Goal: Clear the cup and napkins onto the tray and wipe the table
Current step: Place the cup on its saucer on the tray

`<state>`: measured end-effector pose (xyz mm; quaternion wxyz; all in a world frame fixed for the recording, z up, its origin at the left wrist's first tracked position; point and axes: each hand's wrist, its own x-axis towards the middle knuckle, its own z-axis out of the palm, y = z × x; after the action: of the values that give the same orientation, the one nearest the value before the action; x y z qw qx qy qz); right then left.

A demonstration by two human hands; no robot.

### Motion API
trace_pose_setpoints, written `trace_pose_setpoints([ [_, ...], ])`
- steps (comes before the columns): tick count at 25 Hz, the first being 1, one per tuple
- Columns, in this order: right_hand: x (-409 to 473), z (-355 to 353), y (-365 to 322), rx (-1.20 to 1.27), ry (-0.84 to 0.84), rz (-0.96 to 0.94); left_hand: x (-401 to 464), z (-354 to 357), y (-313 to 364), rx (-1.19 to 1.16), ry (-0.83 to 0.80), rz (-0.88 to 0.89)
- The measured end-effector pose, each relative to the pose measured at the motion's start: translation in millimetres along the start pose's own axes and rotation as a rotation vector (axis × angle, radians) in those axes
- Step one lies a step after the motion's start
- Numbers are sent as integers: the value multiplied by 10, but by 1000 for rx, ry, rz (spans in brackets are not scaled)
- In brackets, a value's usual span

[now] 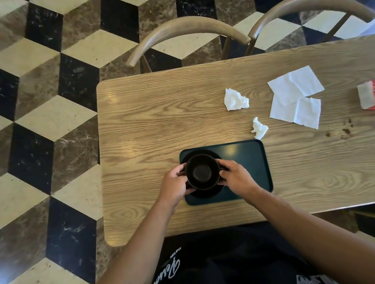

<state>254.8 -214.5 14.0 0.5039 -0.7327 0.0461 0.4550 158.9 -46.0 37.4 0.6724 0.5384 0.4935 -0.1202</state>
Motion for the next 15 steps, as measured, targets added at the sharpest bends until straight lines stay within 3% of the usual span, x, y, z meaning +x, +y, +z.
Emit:
trace_pose_setpoints([
  [6, -25, 5, -3, -11, 19, 46, 30, -3, -16, 29, 3, 0],
  [12, -34, -67, 29, -185, 52, 14, 59, -69, 38, 154, -2, -2],
  [15, -119, -124, 56, -270, 155, -30, 46, -142, 101, 472, 125, 171],
])
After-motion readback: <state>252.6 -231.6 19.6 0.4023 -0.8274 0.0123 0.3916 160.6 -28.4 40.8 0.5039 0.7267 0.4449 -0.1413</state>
